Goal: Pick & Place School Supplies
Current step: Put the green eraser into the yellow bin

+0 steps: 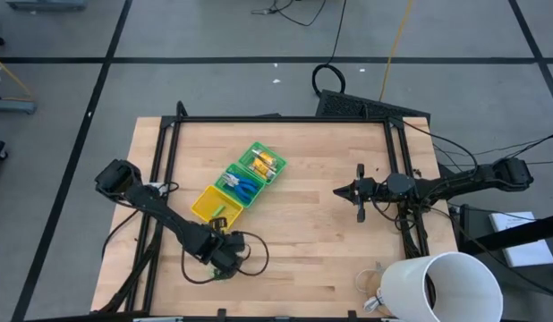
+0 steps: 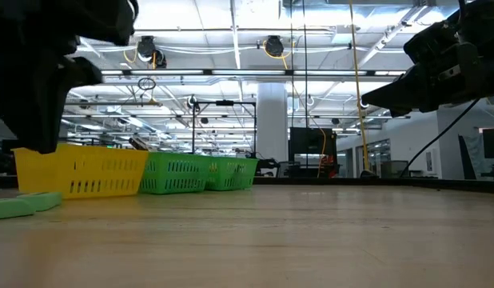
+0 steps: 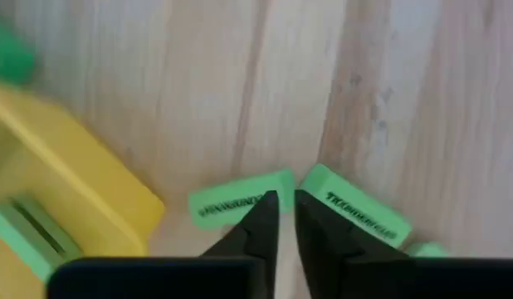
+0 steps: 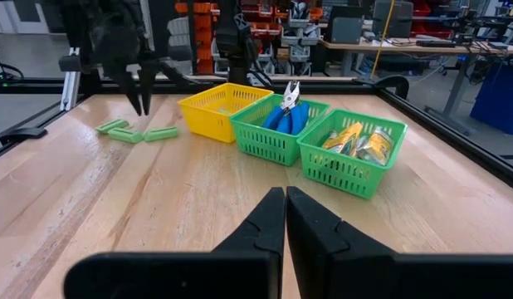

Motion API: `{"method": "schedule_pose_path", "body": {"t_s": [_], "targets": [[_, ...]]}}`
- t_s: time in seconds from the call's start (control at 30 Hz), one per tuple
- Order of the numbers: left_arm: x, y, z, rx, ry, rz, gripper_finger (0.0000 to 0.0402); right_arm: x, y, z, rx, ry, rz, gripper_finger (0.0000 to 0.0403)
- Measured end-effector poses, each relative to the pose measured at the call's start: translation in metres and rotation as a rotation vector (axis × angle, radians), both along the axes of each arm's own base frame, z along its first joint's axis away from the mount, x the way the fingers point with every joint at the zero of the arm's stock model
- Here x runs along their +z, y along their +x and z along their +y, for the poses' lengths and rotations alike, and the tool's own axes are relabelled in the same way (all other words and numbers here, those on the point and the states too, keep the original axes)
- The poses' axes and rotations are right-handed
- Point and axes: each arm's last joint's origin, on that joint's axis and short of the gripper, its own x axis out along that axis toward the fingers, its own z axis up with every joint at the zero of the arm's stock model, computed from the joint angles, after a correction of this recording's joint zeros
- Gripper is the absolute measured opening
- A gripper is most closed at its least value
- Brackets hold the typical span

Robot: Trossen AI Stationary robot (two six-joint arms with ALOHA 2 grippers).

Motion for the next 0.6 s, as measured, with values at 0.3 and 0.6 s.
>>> {"method": "schedule_pose_path", "body": {"t_s": [0.3,0.6], "targets": [[-0.001,0.015,0.016,0.576,-0.209,-0.034,0.0162,0.000,0.000,0.000,0.000,0.001,-0.004,0.0009],[-0.005,0.013,0.015,0.944,-0.317,-0.004,0.0223,0.000,0.000,0.000,0.000,0.000,-0.004,0.0009]]}}
